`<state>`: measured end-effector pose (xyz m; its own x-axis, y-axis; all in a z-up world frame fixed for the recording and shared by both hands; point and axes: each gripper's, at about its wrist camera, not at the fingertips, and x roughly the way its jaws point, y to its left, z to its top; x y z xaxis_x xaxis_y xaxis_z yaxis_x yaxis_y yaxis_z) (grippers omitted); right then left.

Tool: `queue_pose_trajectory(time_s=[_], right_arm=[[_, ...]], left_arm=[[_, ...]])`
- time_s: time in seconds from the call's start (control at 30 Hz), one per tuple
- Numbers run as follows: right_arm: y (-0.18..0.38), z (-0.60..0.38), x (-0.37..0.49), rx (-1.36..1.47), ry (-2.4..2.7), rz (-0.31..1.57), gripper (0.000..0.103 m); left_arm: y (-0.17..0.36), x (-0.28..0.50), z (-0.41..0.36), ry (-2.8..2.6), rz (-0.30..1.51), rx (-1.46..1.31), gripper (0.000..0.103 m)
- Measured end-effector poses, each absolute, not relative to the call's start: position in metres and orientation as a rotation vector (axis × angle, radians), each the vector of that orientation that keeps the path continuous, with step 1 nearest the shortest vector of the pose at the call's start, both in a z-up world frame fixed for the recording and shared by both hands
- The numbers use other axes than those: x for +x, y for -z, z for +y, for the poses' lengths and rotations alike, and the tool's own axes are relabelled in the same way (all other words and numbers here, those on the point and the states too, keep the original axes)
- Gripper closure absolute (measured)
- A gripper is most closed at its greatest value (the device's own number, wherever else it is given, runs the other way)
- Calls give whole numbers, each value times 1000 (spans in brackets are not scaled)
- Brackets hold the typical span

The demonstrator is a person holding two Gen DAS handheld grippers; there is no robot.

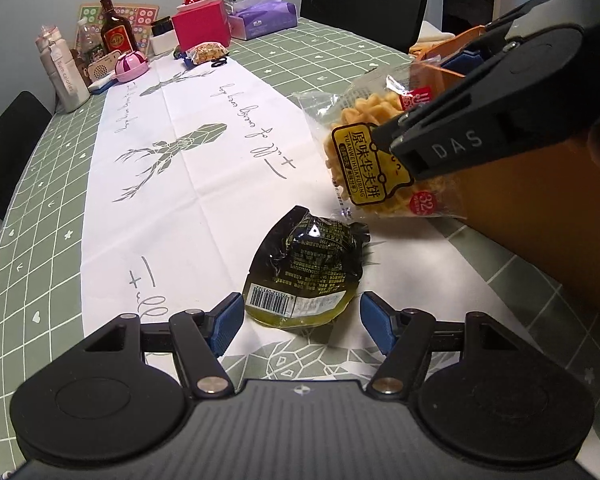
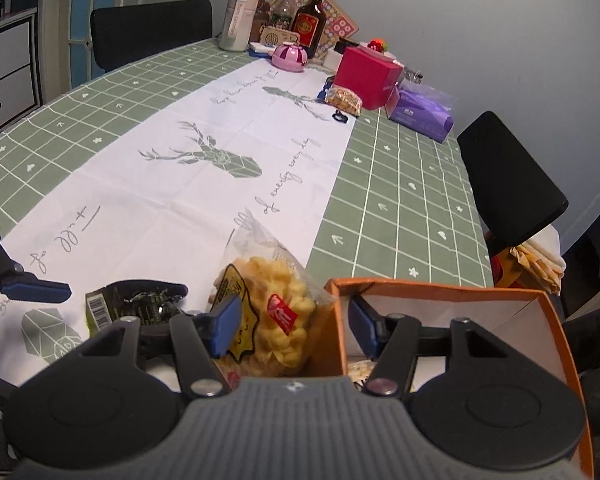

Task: Organize snacks
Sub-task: 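Grasp the black foil snack with the left tool while the right tool grasps the waffle-cake bag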

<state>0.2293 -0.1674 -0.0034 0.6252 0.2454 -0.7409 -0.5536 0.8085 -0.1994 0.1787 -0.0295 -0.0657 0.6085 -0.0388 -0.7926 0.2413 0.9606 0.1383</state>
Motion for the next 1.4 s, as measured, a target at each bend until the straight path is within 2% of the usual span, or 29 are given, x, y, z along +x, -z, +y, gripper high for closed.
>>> queue_pose_trajectory(time_s=[0.17,0.27,0.37,0.43,0.47,0.53,0.57,0.6,0.83,1.0,1.03,1.2,1.4], right_arm=[[0,-169,222,-512,-487,838,46],[-18,-178,217,-484,-504,828,46],[-37,-181,212,-477,-533,757,46],[-43,-177,213,-493,-559,714,45],[-44,-173,215,-505,-566,704,45],[-41,-167,219,-532,-577,690,45],[-38,-163,222,-549,-582,684,45],[-36,-160,225,-561,-588,678,45],[-10,-141,250,-644,-585,740,46],[-3,-138,250,-670,-602,756,65],[-4,-137,249,-662,-612,768,75],[-6,-137,237,-672,-624,765,80],[-16,-157,226,-555,-668,820,88]], left_arm=[[70,182,-30,160,910,261,28],[74,184,-29,170,917,262,35],[78,185,-30,178,928,285,47],[81,186,-29,176,944,290,62],[81,185,-27,179,944,280,66],[80,185,-25,188,956,277,86],[80,184,-25,191,953,287,87],[79,183,-24,193,950,297,94],[76,175,-12,187,962,306,96],[74,171,-4,184,969,306,96],[74,170,-3,184,970,306,96],[74,168,0,186,975,312,96],[73,161,5,207,979,322,96]])
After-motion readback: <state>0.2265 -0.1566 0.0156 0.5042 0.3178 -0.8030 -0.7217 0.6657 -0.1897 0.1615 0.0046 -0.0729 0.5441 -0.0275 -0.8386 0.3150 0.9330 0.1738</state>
